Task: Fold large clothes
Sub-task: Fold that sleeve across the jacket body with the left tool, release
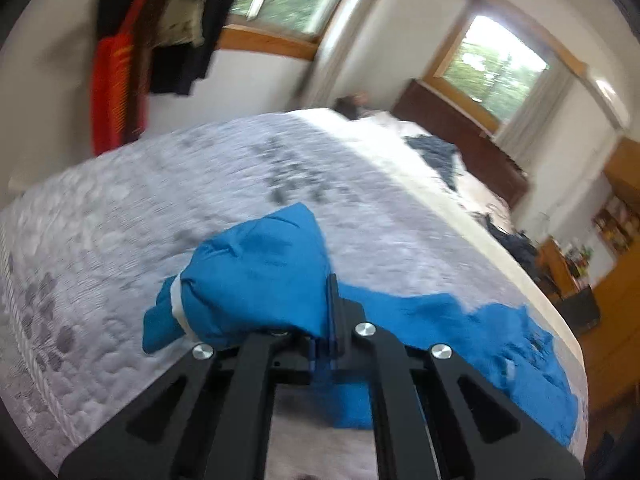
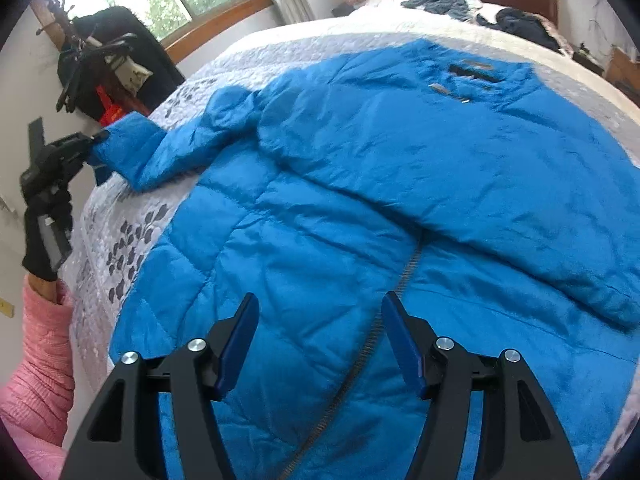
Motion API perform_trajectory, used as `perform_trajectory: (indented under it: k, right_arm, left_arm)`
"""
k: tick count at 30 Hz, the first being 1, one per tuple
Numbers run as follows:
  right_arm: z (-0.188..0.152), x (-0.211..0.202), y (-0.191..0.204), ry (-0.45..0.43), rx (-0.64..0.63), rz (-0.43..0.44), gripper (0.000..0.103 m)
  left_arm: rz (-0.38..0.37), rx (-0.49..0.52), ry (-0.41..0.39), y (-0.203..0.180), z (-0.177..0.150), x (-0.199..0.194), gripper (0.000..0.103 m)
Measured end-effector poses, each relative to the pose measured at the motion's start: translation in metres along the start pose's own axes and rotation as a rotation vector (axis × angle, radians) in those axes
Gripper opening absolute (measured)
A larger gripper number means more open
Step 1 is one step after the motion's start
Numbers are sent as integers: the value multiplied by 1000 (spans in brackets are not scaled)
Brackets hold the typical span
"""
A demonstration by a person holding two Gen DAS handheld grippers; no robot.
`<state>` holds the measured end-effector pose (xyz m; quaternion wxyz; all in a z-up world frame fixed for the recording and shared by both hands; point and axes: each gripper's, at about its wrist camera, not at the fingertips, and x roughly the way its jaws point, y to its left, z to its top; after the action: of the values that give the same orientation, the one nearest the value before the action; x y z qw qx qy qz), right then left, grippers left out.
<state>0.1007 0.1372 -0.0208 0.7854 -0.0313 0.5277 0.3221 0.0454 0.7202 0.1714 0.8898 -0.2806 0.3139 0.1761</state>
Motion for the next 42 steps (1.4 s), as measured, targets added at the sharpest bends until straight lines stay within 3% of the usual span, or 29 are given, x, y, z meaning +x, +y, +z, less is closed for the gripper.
perform_trajectory:
  k: [7, 14, 23, 31, 39, 42]
  right_arm:
    - [-10, -25, -39, -49, 81, -60, 64]
    - [-22, -45, -82, -123, 167, -124, 64]
    - [-27, -54, -118, -160, 235, -110, 64]
    - [-30, -49, -136, -152, 275, -104, 64]
    - [-31, -41, -142, -139, 296, -104, 64]
    - [-32, -43, -141, -140, 296, -110, 64]
  left_arm:
    - [-136, 170, 23, -100, -21, -1, 1]
    - [-273, 342, 77, -202, -68, 2, 1]
    - [-356, 492, 178, -300, -138, 31, 1]
    - [-317, 553, 307, -328, -198, 84, 2]
    - [-311, 595, 386, -319, -223, 103, 10]
    - [-380, 579, 430, -308, -219, 85, 28]
